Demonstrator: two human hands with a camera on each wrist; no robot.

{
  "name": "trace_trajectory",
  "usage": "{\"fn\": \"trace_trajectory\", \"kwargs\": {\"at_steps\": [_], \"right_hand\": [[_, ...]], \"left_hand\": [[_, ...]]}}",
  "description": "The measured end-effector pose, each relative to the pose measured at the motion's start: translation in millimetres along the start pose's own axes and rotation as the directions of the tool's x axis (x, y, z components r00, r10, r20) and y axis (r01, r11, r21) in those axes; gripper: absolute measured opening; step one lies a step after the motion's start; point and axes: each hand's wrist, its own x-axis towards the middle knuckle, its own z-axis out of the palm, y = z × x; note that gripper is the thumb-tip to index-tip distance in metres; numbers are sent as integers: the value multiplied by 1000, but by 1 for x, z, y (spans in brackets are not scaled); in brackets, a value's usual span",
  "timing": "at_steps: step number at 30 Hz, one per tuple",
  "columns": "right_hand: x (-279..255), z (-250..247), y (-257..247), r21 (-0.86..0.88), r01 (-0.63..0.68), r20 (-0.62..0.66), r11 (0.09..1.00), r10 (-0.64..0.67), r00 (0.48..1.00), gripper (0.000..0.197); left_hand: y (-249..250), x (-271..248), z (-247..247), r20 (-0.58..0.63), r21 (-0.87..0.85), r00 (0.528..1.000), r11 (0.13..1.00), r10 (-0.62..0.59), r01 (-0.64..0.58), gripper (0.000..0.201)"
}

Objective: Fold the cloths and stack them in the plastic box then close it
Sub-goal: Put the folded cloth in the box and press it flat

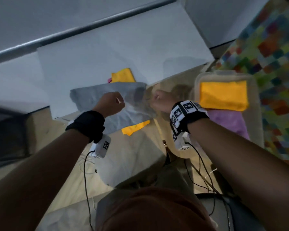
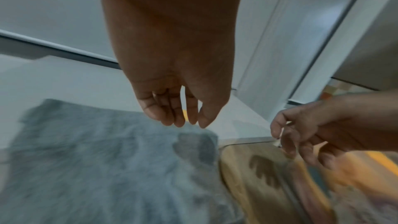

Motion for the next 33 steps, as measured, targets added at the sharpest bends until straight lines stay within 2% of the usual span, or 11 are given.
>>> {"fn": "trace_trajectory", "kwargs": {"at_steps": [3, 5, 8, 11, 14, 19, 22, 25, 28, 31, 33], "right_hand": [[24, 29, -7, -49, -32, 80, 998, 36, 996, 11], [42, 50, -4, -38, -64, 137, 997, 69, 988, 29], [66, 80, 5, 22, -89, 119, 996, 86, 989, 65], [84, 103, 18, 90, -155, 92, 984, 147, 985, 83], [95, 120, 34, 35, -154, 128, 987, 149, 981, 78], [91, 134, 52, -233, -6, 74, 972, 24, 997, 73], [90, 137, 61, -423, 139, 120, 895, -97, 988, 43], [85, 137, 60, -402, 206, 52, 892, -203, 978, 18], [76, 133, 47, -420, 180, -75, 890, -231, 970, 6], [67, 119, 23, -374, 238, -149, 896, -311, 939, 8], [62, 104, 2, -304, 265, -185, 915, -329, 926, 7]], "left_hand": [[-51, -6, 2, -18, -41, 991, 990, -133, 132, 20], [-82, -9, 17, 38, -23, 974, 974, -225, 226, 32], [-118, -13, 57, 161, 23, 917, 930, -366, 368, 71], [-140, -20, 99, 199, 58, 895, 917, -398, 395, 100], [-147, -33, 129, 100, 192, 922, 916, -374, 351, 82], [-153, -48, 139, -53, 159, 938, 924, -344, 348, 64], [-156, -54, 135, -44, 138, 946, 936, -321, 324, 53], [-152, -62, 124, -82, 128, 954, 946, -289, 298, 48], [-138, -68, 105, -247, -68, 932, 964, -264, 256, 28], [-119, -71, 69, -320, -425, 869, 877, -378, 226, 22], [-113, -71, 41, -382, -499, 840, 851, -385, 163, 16]]}}
